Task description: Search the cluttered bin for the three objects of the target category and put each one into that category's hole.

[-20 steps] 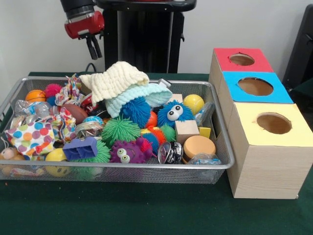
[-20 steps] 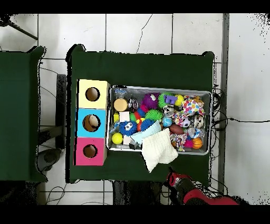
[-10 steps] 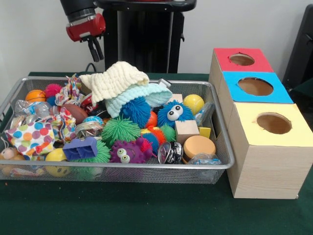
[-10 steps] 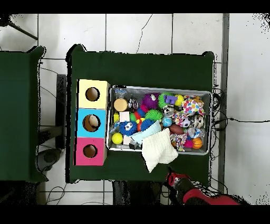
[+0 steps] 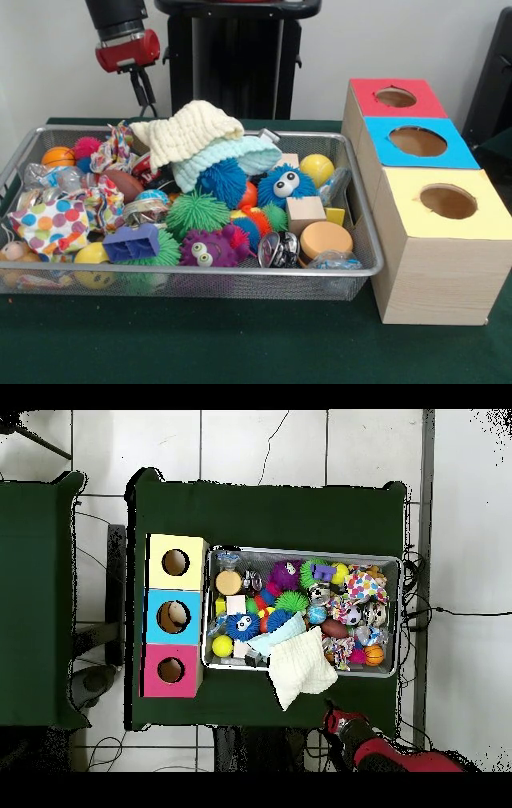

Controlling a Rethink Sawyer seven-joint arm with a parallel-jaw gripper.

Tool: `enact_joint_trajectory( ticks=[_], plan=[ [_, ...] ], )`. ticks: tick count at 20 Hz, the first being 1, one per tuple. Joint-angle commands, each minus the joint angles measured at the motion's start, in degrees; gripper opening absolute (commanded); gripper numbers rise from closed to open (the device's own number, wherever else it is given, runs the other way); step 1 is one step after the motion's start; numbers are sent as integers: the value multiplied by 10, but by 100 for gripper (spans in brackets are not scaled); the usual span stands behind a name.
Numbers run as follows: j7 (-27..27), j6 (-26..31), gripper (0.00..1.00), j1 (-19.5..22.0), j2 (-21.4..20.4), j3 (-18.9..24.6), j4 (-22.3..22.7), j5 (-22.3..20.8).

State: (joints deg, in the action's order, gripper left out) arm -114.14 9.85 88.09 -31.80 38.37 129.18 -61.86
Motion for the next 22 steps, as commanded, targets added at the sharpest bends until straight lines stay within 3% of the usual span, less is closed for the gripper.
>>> enact_joint_trajectory(
  ticks=[1,5,11,14,18,22],
  plan=[
    [86,25,0,-11,7,20,-92,-60],
    [89,32,0,-3,11,28,-93,-55],
    [72,26,0,-23,-7,15,-94,-69],
    [45,8,0,-31,-10,-7,-95,-80],
    [59,19,0,13,21,11,-92,-52],
    [157,58,0,82,64,49,-100,-58]
  ],
)
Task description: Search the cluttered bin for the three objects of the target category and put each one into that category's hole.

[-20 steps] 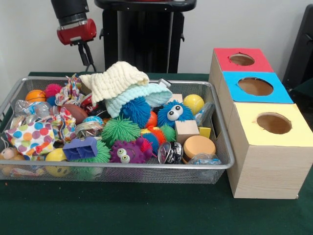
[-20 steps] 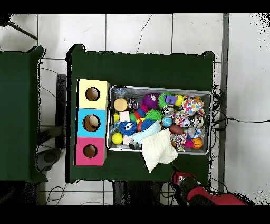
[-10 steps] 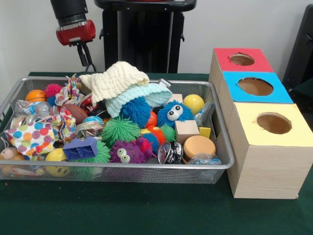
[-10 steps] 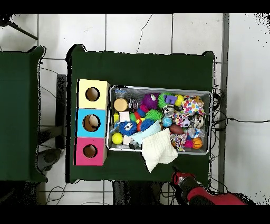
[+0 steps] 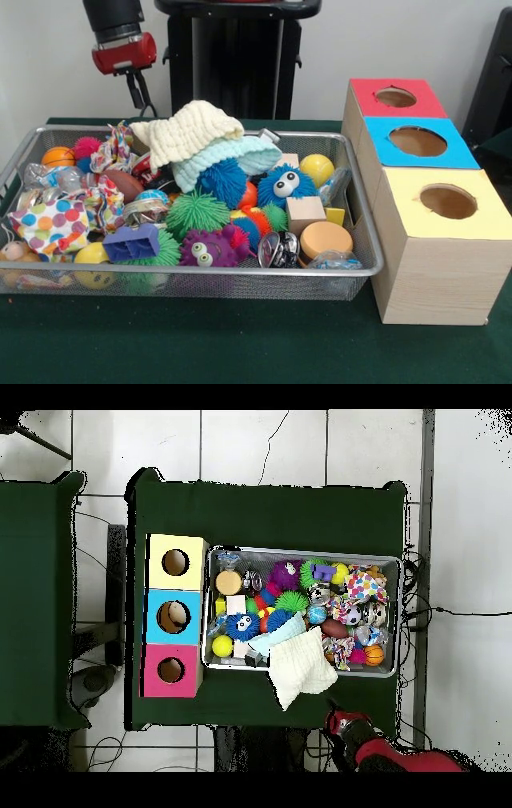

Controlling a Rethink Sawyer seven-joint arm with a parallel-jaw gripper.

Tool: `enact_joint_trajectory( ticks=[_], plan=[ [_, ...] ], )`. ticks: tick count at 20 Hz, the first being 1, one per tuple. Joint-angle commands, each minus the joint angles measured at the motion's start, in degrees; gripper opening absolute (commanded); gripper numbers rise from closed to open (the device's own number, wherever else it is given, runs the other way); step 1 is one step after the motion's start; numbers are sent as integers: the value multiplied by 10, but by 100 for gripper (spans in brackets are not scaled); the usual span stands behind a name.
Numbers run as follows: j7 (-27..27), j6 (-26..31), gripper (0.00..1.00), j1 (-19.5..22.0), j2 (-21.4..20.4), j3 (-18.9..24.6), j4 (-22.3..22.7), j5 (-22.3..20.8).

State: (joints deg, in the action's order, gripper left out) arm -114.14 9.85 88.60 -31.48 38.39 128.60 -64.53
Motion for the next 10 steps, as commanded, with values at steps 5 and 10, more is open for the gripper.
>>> enact_joint_trajectory(
  ticks=[5,10],
  plan=[
    [267,109,0,151,106,77,-110,-24],
    [313,136,0,179,131,92,-127,-16]
  ],
)
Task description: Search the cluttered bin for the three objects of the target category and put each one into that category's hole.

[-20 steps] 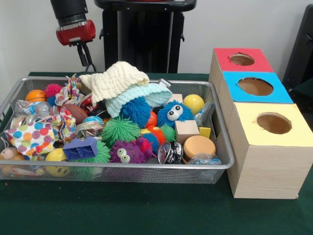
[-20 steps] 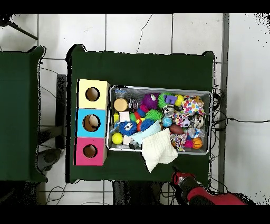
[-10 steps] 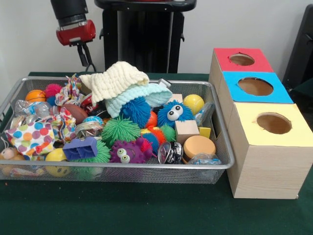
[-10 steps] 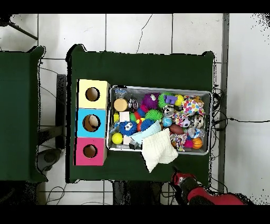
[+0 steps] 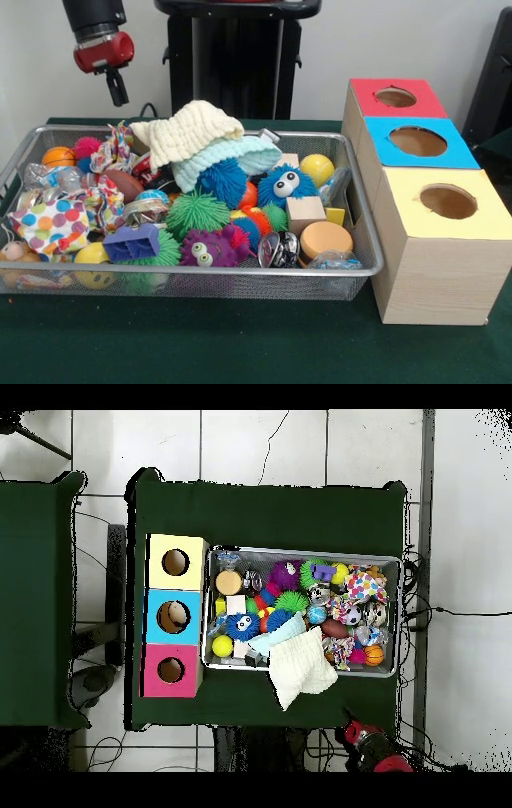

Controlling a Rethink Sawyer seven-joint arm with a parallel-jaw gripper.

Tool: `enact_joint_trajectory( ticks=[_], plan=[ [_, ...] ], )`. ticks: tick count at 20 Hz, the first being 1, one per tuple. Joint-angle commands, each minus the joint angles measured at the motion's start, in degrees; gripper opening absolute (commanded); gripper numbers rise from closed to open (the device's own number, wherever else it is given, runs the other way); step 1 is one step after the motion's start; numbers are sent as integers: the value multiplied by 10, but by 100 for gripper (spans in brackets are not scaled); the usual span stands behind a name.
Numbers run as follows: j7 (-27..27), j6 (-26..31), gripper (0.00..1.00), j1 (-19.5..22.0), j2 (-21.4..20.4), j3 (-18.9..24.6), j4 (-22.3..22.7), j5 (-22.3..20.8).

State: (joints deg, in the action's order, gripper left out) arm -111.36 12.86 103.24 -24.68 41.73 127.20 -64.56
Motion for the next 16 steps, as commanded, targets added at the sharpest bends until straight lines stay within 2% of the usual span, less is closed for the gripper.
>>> enact_joint_trajectory(
  ticks=[1,12,14,16],
  plan=[
    [271,98,0,22,59,56,-109,-23],
    [181,40,0,-42,18,15,-101,-67],
    [164,36,0,-63,-1,13,-95,-70],
    [152,47,0,-78,-21,17,-89,-51]
  ],
)
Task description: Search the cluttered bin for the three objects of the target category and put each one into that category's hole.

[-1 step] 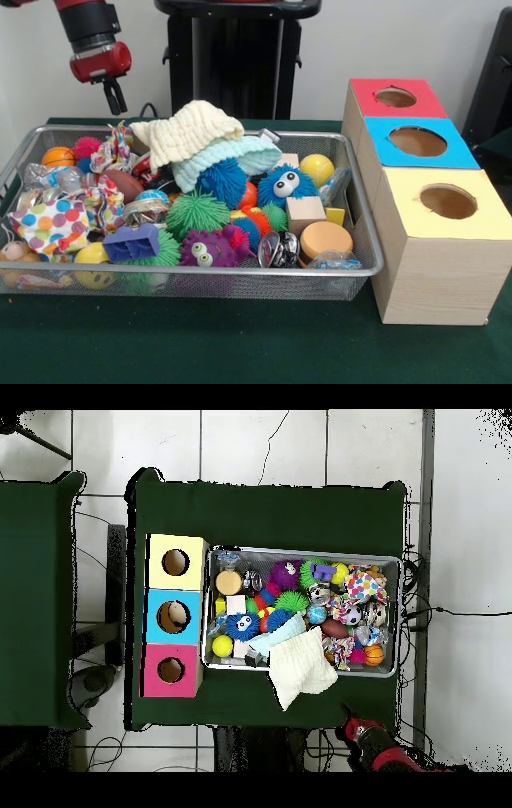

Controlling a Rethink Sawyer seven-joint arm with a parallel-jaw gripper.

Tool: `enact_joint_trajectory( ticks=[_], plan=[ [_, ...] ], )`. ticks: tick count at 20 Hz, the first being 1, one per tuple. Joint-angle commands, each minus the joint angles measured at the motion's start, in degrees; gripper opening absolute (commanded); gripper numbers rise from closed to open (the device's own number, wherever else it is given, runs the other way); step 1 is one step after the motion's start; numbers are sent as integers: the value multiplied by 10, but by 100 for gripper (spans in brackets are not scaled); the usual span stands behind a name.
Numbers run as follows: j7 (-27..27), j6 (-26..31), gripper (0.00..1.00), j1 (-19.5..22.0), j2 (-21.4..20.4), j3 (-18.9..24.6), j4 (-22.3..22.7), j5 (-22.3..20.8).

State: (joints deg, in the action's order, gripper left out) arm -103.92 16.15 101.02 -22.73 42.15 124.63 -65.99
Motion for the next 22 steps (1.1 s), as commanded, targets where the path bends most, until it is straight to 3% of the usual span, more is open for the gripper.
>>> enact_joint_trajectory(
  ticks=[1,7,17,22],
  plan=[
    [74,22,0,-62,-50,17,-61,-22],
    [72,54,0,-81,-83,31,-61,39],
    [141,101,0,-95,-95,60,-92,86],
    [132,105,0,-107,-97,60,-107,92]
  ],
)
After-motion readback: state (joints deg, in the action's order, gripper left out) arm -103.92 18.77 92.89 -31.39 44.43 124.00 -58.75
